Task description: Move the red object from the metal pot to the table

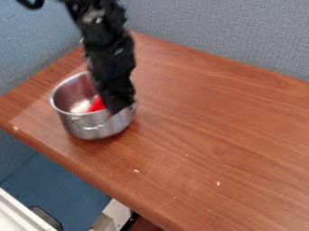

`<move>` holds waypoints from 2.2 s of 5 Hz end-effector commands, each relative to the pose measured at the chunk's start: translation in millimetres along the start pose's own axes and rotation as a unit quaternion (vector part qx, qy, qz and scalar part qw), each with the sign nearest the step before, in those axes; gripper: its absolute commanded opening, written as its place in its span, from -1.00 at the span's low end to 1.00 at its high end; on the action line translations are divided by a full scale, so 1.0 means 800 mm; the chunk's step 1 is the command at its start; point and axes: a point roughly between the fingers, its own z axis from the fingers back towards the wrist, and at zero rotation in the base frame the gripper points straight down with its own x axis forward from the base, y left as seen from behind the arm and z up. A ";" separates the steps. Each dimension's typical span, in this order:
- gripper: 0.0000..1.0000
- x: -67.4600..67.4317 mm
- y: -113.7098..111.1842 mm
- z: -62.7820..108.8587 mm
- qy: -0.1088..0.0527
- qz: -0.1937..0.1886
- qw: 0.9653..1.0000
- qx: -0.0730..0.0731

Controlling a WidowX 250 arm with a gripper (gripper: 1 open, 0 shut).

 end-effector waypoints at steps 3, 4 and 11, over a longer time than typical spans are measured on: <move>1.00 0.032 -0.016 0.074 -0.023 -0.017 1.000 -0.001; 1.00 -0.006 -0.027 0.069 -0.020 -0.067 0.998 -0.001; 1.00 -0.042 -0.039 -0.008 -0.060 -0.107 0.992 -0.017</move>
